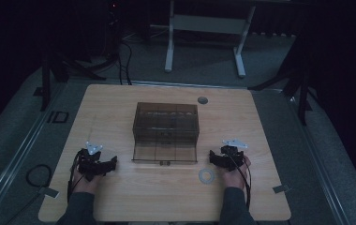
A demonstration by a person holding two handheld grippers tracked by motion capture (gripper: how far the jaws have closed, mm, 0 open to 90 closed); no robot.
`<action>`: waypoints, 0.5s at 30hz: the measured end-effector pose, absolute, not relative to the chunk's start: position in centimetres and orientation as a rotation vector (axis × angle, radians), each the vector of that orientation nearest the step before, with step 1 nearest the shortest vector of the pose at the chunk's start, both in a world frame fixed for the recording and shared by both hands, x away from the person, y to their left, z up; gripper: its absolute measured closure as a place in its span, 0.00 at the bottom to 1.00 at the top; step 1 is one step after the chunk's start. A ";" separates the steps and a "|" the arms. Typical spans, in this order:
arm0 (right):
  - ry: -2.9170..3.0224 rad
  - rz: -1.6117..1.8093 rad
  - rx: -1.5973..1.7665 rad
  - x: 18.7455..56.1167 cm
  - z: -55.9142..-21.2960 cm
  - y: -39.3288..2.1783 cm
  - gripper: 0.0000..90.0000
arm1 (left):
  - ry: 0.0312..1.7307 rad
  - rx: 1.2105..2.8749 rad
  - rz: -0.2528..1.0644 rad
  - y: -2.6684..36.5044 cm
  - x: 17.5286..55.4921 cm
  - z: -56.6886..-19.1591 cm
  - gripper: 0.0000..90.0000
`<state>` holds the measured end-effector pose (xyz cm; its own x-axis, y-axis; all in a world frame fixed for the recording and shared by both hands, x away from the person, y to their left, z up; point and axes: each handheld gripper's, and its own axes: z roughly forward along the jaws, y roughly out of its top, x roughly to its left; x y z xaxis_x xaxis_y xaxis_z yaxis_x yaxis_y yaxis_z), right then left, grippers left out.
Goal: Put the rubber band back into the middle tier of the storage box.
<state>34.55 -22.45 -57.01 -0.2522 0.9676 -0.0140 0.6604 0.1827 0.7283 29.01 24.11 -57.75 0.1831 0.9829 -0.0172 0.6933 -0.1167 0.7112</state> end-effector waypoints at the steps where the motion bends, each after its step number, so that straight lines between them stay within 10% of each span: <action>1: 1.979 0.845 1.526 34.5 -57.0 -22.5 0.23 | 1.571 1.877 0.637 24.1 29.0 -57.7 0.17; 15: 1.924 0.798 1.582 34.2 -56.7 -23.1 0.31 | 1.571 1.877 0.637 24.1 29.0 -57.7 0.17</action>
<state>34.25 -23.06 -56.71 -0.1822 0.9829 -0.0250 0.6766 0.1438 0.7222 29.01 24.11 -57.75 0.1831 0.9829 -0.0176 0.6935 -0.1165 0.7110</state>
